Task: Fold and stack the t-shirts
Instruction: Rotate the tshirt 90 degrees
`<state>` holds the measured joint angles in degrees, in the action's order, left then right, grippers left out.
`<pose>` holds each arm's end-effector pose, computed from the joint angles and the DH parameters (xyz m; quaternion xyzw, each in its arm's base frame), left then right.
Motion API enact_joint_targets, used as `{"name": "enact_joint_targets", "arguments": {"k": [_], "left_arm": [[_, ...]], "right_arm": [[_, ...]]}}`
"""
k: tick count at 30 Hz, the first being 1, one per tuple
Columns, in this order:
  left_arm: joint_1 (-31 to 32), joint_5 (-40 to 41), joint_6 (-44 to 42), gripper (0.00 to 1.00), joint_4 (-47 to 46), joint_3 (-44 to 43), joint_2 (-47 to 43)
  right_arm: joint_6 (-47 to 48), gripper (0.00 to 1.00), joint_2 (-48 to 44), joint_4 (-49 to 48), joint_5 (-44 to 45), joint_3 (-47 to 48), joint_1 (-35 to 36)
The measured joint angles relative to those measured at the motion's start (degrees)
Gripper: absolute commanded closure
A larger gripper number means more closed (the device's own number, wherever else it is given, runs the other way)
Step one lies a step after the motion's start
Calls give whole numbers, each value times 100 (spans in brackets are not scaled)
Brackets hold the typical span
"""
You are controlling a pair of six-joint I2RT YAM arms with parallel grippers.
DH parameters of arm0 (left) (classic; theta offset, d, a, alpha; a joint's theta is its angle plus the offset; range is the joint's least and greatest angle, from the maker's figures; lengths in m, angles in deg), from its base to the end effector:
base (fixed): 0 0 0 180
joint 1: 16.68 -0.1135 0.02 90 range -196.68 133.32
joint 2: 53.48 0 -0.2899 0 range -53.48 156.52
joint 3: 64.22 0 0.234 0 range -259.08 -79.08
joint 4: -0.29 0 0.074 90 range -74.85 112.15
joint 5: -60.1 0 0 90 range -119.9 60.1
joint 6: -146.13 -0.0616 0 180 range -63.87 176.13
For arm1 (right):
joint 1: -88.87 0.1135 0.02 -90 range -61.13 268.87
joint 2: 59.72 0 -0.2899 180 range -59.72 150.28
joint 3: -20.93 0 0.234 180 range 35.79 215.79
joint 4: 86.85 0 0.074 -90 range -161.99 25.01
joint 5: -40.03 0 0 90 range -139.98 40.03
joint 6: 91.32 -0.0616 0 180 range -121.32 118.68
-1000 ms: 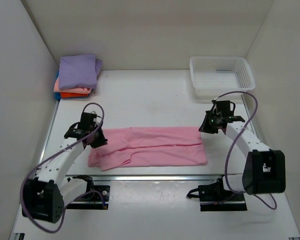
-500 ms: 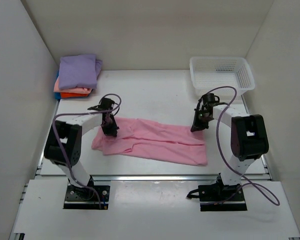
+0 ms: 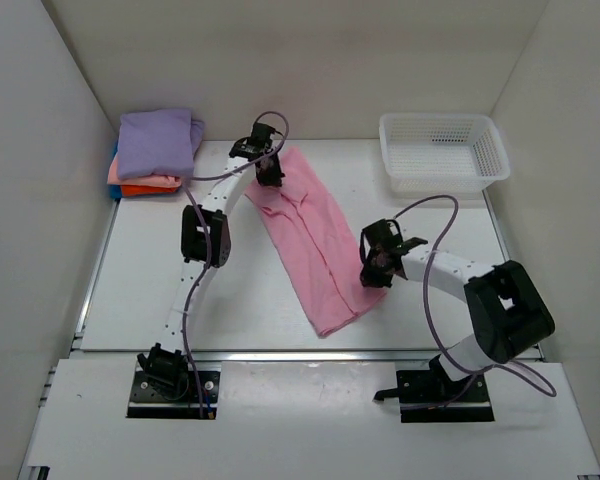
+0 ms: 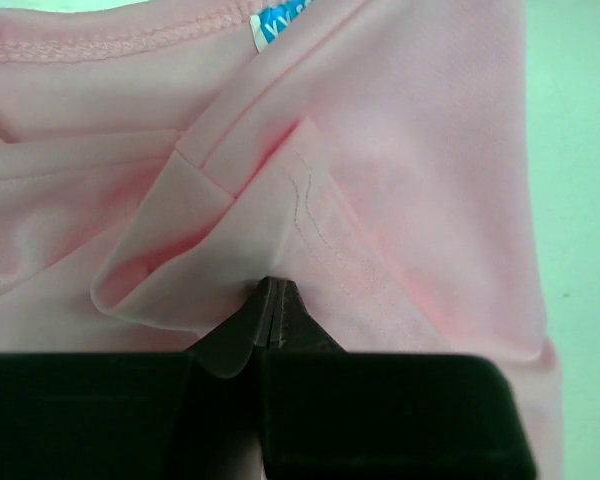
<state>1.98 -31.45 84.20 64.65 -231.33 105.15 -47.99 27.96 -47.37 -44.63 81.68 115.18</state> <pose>0.5655 -0.1927 0.1414 -0.0745 0.9530 -0.1282 0.2642 0.2455 0.1150 0.1732 0.1822 0.9607 0.0848 0.1913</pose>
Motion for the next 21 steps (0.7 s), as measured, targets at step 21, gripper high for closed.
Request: {"name": "enact_joint_targets", "arguments": {"k": [21], "left_arm": [[-127, -1003, 326, 100, -1086, 269, 94]], "right_arm": [[-2927, 100, -588, -1897, 616, -1241, 2020]]}}
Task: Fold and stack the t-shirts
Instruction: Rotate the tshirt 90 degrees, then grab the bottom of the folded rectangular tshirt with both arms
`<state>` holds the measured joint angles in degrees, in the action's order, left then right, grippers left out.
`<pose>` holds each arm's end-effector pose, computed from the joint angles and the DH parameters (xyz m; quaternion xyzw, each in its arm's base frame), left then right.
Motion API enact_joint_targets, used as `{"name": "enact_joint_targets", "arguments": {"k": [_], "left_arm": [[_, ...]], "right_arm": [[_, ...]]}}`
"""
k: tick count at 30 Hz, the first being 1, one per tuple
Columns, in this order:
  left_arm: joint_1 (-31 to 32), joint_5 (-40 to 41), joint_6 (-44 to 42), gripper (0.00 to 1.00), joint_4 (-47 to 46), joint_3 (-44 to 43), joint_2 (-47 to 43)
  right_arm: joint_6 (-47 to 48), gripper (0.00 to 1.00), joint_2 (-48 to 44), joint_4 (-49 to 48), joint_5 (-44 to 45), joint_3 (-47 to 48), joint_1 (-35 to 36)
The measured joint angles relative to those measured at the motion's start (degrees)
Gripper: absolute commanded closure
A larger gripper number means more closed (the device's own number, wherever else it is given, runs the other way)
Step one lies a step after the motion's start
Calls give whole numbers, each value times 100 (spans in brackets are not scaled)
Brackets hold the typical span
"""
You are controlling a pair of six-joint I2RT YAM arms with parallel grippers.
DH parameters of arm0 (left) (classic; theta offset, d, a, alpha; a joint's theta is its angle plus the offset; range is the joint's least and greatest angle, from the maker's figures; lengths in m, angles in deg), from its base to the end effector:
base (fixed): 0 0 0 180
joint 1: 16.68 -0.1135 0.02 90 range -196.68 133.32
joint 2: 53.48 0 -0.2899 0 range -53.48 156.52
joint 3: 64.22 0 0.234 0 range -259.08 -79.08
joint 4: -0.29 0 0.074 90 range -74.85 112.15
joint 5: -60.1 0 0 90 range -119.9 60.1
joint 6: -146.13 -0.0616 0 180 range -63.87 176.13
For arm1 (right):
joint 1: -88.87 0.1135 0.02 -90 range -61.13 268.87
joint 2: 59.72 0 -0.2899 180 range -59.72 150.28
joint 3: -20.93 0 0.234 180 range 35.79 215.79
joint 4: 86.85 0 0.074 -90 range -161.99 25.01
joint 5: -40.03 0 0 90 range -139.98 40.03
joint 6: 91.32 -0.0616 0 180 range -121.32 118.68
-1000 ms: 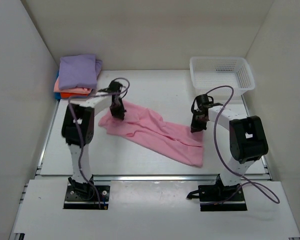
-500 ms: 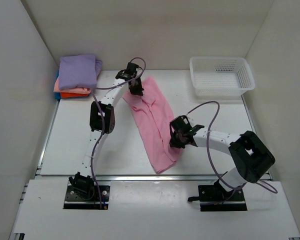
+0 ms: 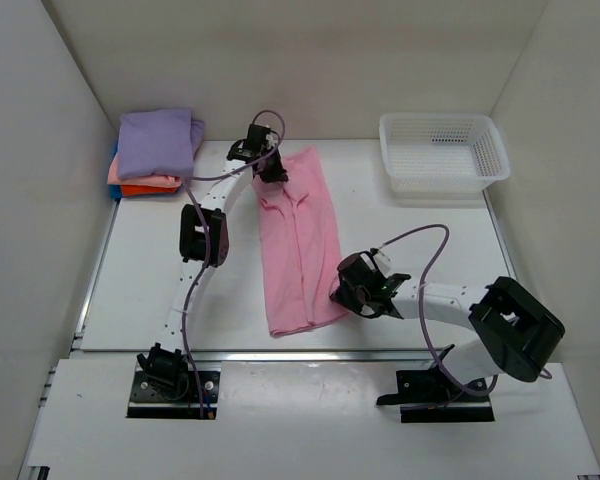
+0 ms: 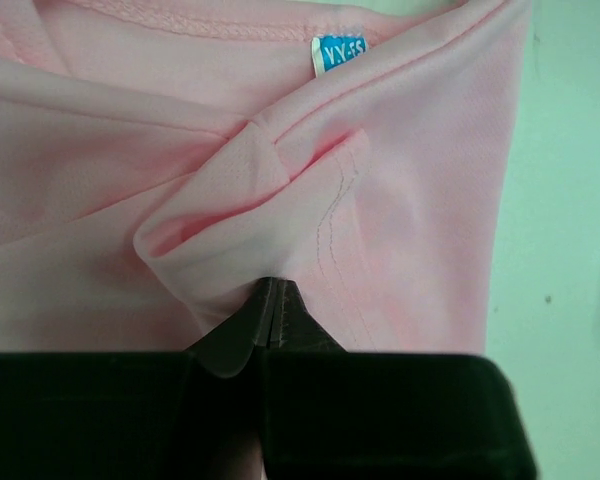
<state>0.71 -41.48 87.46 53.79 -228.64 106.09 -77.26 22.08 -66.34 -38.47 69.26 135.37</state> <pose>0.5818 -0.1952 0.1336 -0.0776 0.9283 -0.2309 0.2811 0.1830 0.1750 0.1627 0.2704 0.9073 0.2238 0.2316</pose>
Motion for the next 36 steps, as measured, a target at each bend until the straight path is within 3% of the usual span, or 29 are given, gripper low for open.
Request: {"name": "enact_joint_targets", "arguments": {"k": [4, 6, 7, 11, 12, 14, 16, 19, 22, 25, 31, 36], "left_arm": [[-28, 323, -46, 97, -140, 4, -9], [-59, 361, -46, 86, -138, 4, -33], [-79, 343, -46, 76, -125, 4, -61], [-195, -48, -11, 56, -74, 267, -485], [-221, -186, -2, 55, -63, 479, -748], [-264, -420, 9, 52, 50, 1054, -1405], [-249, -520, -59, 46, 26, 2208, -2507], [-50, -496, -107, 35, -450, 4616, -4544], [334, -428, -48, 21, -728, 7121, -6655], [732, -382, 90, 24, -898, 9042, -8096], [949, -247, 820, 27, -1130, 11969, -9398], [1152, -146, 1519, 29, -1639, 12533, -9818]], "right_arm": [[-35, 100, -341, 133, 153, -197, 4], [160, 100, -592, 70, 151, -348, -4], [317, 100, -702, -26, 138, -396, -9], [1338, 100, -984, -365, 107, -293, 9], [1641, 100, -1016, -393, 83, -203, -39], [2135, 87, -1049, -424, -107, -15, -188], [2566, 69, -1080, -391, -437, 138, -590], [3123, 56, -1185, -90, -997, 229, -1451], [3543, 52, -1416, 428, -1486, 210, -2144], [3827, 50, -1703, 909, -1982, 122, -2455], [3947, 50, -1947, 1034, -2721, -645, -2267], [3604, 50, -1703, 562, -3158, -1073, -1880]]}}
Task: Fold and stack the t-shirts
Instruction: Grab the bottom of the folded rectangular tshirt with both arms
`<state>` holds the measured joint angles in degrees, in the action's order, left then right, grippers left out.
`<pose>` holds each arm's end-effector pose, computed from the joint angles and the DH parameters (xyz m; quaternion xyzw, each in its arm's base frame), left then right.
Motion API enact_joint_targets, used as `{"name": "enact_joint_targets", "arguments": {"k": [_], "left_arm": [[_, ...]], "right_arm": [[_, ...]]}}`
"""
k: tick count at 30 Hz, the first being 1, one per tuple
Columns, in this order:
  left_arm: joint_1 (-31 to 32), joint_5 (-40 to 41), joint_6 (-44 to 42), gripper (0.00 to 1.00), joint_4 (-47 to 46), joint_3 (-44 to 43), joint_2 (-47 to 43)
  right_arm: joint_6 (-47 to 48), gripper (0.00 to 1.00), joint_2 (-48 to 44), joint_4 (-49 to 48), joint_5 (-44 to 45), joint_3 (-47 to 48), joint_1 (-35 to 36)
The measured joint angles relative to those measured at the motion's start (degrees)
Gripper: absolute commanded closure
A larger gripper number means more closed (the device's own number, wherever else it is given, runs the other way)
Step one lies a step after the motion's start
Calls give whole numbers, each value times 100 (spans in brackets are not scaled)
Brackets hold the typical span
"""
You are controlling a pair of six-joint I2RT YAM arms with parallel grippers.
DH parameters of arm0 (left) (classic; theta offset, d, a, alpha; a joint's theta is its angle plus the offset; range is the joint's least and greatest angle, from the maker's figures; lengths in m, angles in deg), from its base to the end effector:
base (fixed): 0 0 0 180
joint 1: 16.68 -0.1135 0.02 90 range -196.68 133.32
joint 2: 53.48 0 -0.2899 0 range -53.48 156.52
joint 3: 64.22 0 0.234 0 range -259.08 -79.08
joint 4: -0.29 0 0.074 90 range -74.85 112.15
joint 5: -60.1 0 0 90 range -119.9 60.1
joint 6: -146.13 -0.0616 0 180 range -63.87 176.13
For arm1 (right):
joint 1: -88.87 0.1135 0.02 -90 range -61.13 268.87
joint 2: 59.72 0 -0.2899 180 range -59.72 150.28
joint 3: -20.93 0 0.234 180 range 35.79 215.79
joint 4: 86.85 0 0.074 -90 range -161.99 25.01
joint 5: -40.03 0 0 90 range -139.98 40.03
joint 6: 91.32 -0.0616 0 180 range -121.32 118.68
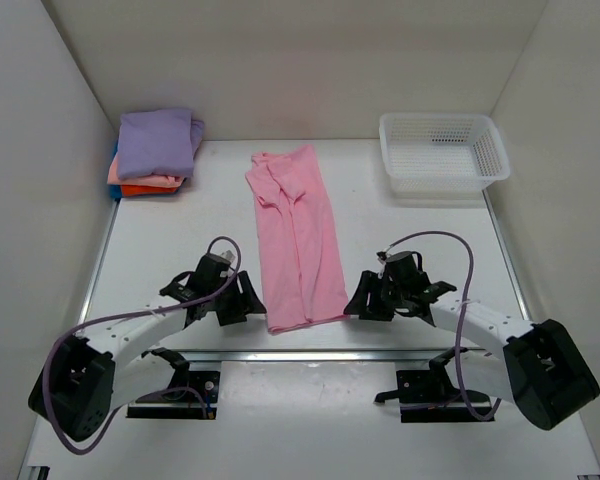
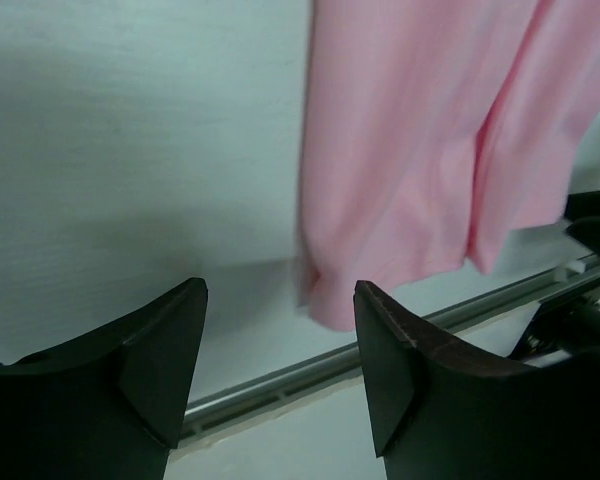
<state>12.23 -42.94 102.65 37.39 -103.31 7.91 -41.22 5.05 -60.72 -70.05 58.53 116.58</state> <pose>0.1385 -0.0924 0.1639 -0.1171 0.9516 -0.2470 0.1404 0.1525 0.1040 0.1632 0.0447 0.9352 0.3100 0.1655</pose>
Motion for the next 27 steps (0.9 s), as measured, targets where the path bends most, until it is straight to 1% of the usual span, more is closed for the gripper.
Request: {"name": "enact_joint_targets", "arguments": {"k": [4, 6, 7, 8, 9, 10, 11, 12, 13, 16, 20, 24, 27], "left_arm": [[269, 81, 433, 31, -581, 26, 282], [439, 118, 634, 33, -780, 31, 455], [520, 118, 730, 36, -855, 28, 516], [588, 133, 807, 45, -916, 28, 544], [656, 168, 892, 65, -949, 28, 560], [721, 190, 975, 74, -949, 28, 566], [761, 214, 1003, 88, -938, 31, 564], [774, 221, 1019, 97, -918, 31, 564], [776, 214, 981, 100, -872, 28, 564], [713, 216, 793, 100, -590, 31, 538], [667, 111, 514, 100, -153, 188, 295], [675, -151, 361, 100, 136, 522, -302], [629, -315, 363, 100, 361, 765, -811]], "right_arm": [[-278, 50, 337, -535, -229, -13, 247], [-402, 52, 487, -767, -310, -13, 345], [-455, 54, 562, -868, -339, -7, 387], [-494, 69, 625, -931, -354, 4, 422], [-485, 80, 682, -970, -345, 17, 459], [-492, 100, 745, -964, -304, 17, 501], [-501, 100, 826, -925, -291, 15, 525], [-542, 100, 901, -896, -306, 9, 544], [-553, 100, 931, -890, -341, 13, 557], [-560, 100, 925, -758, -291, 74, 743], [-658, 100, 730, -483, -223, 46, 1366], [-929, 100, 396, -201, -225, -120, 1996], [-1064, 100, 326, -24, -293, -142, 2232]]}}
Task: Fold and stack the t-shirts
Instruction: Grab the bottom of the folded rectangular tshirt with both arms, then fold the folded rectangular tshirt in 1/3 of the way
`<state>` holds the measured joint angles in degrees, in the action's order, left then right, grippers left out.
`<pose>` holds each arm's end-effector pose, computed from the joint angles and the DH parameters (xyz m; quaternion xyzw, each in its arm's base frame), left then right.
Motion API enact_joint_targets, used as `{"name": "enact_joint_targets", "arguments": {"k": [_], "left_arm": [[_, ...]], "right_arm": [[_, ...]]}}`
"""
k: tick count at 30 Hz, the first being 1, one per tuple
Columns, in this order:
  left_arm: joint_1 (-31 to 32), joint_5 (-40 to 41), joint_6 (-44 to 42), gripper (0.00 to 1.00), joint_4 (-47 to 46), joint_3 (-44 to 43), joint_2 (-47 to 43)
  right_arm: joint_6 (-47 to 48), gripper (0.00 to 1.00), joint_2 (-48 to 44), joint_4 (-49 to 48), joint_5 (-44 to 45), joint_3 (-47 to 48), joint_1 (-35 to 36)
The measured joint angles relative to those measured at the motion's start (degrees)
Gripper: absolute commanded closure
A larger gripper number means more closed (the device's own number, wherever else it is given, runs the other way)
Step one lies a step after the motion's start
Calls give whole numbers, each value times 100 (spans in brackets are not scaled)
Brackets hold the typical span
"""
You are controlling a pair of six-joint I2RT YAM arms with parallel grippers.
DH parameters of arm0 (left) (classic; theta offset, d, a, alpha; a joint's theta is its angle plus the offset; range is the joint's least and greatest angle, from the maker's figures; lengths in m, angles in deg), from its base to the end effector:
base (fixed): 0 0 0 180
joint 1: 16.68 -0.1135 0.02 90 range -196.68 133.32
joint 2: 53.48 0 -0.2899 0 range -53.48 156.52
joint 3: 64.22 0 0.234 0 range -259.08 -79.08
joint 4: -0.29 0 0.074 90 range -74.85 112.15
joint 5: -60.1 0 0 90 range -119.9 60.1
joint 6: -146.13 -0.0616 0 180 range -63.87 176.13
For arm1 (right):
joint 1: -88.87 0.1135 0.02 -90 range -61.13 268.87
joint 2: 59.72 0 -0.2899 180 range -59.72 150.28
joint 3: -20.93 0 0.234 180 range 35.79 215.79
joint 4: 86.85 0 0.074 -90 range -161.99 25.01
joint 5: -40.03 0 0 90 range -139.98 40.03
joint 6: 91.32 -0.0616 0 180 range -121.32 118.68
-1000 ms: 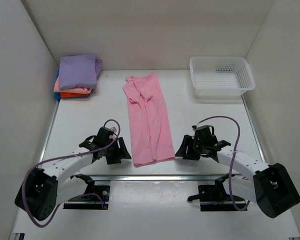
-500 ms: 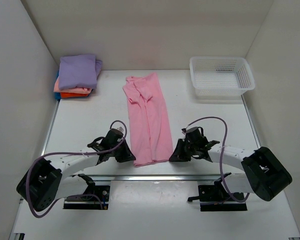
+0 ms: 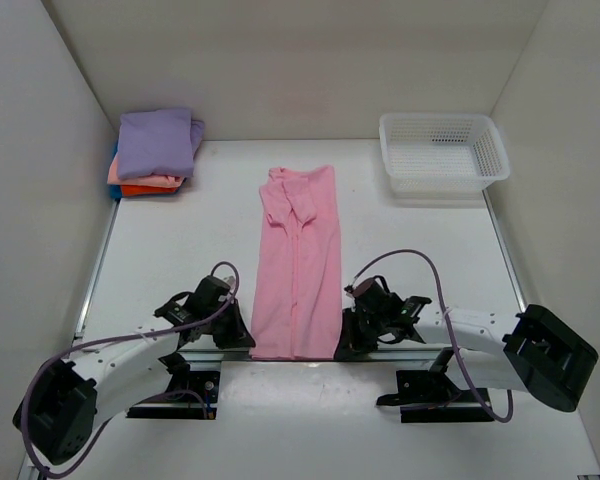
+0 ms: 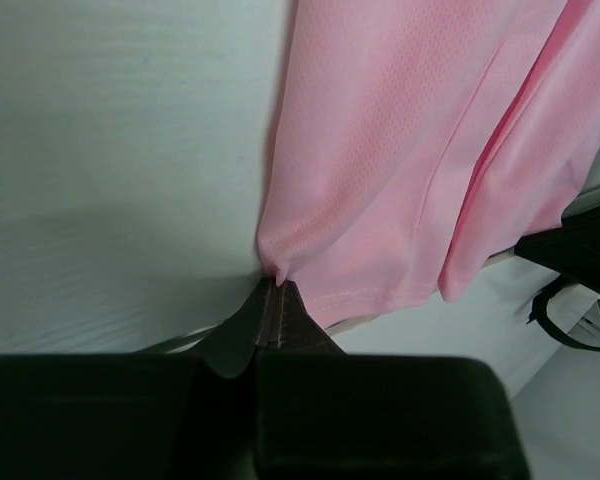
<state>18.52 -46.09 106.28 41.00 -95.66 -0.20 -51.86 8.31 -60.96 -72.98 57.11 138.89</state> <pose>0.0925 -0.0862 0.1407 -0.0920 0.9579 -0.2598 0.0800 0.0972 0.1535 0.1483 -0.0511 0.9416 0.3318 0.0266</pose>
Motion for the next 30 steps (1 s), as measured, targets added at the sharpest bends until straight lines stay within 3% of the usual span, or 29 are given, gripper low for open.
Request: {"name": "enact_joint_targets", "arguments": {"k": [4, 8, 13, 19, 20, 21, 22, 23, 25, 27, 30], "left_arm": [[-199, -116, -57, 100, 302, -44, -72], [-673, -280, -343, 100, 616, -675, 557], [-1405, -503, -887, 100, 680, -2304, 1847], [-1886, -730, -1266, 100, 575, -4682, 3847], [-1947, -750, -1268, 96, 564, -5084, 4194], [-2000, -772, -1274, 87, 531, -5495, 4551], [-2048, -791, -1285, 66, 492, -5899, 4889], [-2098, -813, -1309, 66, 439, -6245, 5198], [-2214, -881, -1217, 66, 435, -6883, 5755], [-2350, -931, -1191, 59, 385, -7390, 6223], [-2549, -949, -1132, 57, 323, -7449, 6441]], "right_arm": [[42, 100, 79, 409, -136, 219, -149], [433, 100, 407, 883, -326, 1023, -660], [1110, 100, 986, 1307, -669, 2243, -1641], [2000, 99, 2490, 1812, -931, 4162, -2809], [2122, 100, 2796, 1899, -933, 4564, -2953], [2256, 96, 3134, 2022, -925, 5014, -3075], [2356, 77, 3473, 2149, -903, 5510, -3185], [2420, 66, 3812, 2208, -881, 5978, -3276], [2634, 56, 4422, 2472, -815, 6894, -3412], [2815, 54, 4959, 2605, -691, 7689, -3508], [2979, 54, 5193, 2763, -415, 8002, -3521]]}}
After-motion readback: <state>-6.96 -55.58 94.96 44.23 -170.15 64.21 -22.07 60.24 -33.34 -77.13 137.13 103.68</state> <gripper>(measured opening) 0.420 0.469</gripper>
